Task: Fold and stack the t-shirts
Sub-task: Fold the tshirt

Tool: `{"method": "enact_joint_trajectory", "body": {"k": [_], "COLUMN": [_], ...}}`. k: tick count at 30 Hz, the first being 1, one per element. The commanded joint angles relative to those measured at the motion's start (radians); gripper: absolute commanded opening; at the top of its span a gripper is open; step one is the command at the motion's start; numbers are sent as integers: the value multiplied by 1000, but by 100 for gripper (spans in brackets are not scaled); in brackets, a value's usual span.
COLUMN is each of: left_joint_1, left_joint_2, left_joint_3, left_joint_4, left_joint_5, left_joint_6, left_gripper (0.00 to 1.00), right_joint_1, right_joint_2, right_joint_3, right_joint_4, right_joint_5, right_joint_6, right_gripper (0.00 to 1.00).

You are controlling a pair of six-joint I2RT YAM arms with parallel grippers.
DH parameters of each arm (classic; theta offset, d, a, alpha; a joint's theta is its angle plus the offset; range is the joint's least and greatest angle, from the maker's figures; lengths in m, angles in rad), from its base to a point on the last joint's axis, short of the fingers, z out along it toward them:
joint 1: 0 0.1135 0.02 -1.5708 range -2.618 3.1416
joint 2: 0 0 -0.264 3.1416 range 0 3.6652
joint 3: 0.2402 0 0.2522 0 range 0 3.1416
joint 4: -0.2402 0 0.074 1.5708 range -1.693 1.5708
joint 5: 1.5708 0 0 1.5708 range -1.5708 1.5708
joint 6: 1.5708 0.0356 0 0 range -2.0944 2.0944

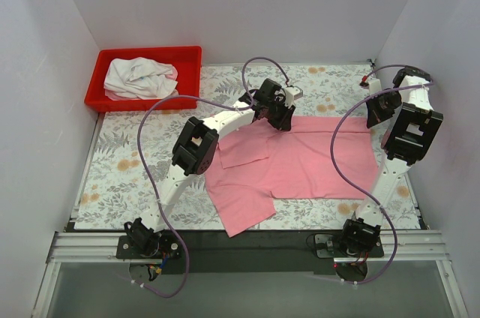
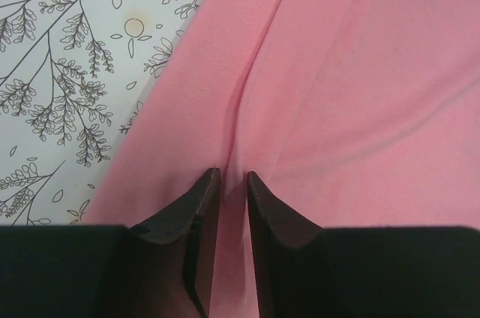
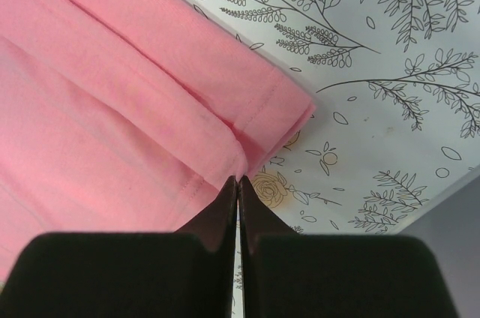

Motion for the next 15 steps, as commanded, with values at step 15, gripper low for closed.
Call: {"method": "enact_joint_trajectory", "body": {"k": [15], "left_joint_1": [-2], "left_joint_2": [-145], "left_joint_3": [-41], "left_joint_4": [25], "left_joint_5": [28], "left_joint_6": [15], "left_gripper": [8], "right_joint_1": [-14], "right_joint_2": [-99], "right_joint_3": [-33], "right_joint_4": [-15], "right_joint_5": [-48], "right_joint_6": [-55], "right_gripper": [1]}}
